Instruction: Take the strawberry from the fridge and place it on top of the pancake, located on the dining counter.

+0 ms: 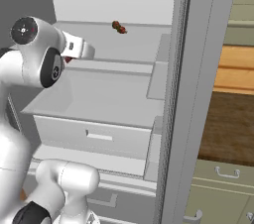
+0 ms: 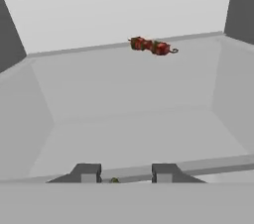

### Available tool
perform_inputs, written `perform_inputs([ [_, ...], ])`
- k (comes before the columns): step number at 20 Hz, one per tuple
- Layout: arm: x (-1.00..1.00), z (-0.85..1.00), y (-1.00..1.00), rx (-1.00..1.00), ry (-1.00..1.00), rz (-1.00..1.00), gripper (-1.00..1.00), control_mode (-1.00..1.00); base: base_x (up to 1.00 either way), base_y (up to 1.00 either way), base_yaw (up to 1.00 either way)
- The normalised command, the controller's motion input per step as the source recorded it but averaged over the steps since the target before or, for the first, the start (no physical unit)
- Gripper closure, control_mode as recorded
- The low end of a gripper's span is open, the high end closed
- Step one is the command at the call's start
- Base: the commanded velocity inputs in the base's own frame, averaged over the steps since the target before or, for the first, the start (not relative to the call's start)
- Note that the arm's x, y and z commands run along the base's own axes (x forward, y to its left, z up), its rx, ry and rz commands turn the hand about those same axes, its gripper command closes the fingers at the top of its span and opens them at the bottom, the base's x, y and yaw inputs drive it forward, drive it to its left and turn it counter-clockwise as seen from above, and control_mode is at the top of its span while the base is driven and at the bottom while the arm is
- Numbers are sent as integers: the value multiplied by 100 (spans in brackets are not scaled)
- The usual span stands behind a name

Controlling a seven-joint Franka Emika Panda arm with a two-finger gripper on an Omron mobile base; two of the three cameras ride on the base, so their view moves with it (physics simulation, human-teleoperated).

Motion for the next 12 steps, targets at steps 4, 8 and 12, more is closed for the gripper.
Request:
perform_inputs([
  [4, -100, 7, 0, 6, 1, 0, 100, -100, 0, 0, 0],
  [8, -100, -9, -4, -1, 3, 0, 100, -100, 0, 0, 0],
  [12, -97, -53, 0, -16, 23, 0, 100, -100, 0, 0, 0],
])
